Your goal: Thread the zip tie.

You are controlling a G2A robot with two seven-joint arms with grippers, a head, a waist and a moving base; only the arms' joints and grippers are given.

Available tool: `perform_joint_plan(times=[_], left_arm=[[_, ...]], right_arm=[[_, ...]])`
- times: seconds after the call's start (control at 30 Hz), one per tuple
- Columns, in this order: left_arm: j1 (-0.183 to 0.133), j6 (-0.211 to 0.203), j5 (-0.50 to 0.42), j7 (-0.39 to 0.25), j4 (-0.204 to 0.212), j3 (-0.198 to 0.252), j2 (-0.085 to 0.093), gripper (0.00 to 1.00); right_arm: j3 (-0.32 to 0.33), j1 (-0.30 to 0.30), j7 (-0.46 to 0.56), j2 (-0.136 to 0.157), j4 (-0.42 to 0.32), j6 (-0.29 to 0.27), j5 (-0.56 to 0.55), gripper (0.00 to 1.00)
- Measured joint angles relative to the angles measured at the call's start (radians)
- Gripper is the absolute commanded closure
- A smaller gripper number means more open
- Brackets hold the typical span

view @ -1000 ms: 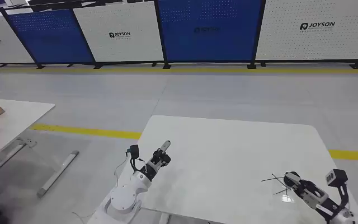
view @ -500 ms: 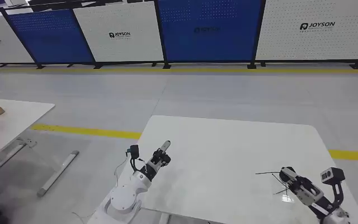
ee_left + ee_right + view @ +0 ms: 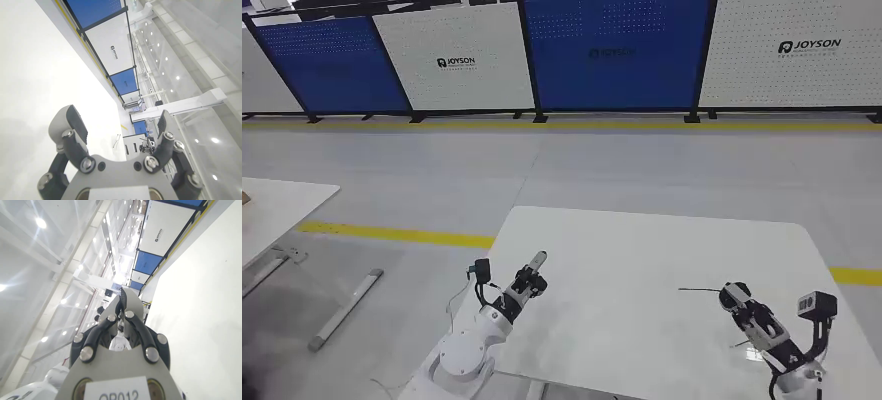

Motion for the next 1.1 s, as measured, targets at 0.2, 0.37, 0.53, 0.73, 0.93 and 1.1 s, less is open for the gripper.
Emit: perform_joint_plan(times=[0.2, 0.37, 0.53, 0.73, 0.93, 1.1], left_arm=[[0.0, 0.0, 0.0, 0.0, 0.0, 0.0, 0.0, 0.0], [0.0, 0.0, 0.0, 0.0, 0.0, 0.0, 0.0, 0.0], [0.0, 0.0, 0.0, 0.0, 0.0, 0.0, 0.0, 0.0], [0.0, 0.0, 0.0, 0.0, 0.0, 0.0, 0.0, 0.0], [-0.002, -0.009, 0.014, -0.001, -0.005, 0.005, 0.0, 0.0], [-0.004, -0.062, 0.048, -0.092, -0.034, 0.046, 0.002, 0.0]], right_arm=[[-0.01, 0.004, -0.002, -0.001, 0.004, 0.005, -0.004, 1.0], [-0.01, 0.004, -0.002, -0.001, 0.004, 0.004, -0.004, 1.0], [-0.005, 0.002, -0.027, -0.002, 0.008, 0.0, -0.042, 1.0], [0.0, -0.007, -0.029, -0.002, 0.018, 0.016, -0.08, 1.0], [-0.001, -0.007, -0.03, -0.002, 0.017, 0.016, -0.08, 1.0], [-0.001, -0.007, -0.03, -0.002, 0.017, 0.016, -0.08, 1.0]])
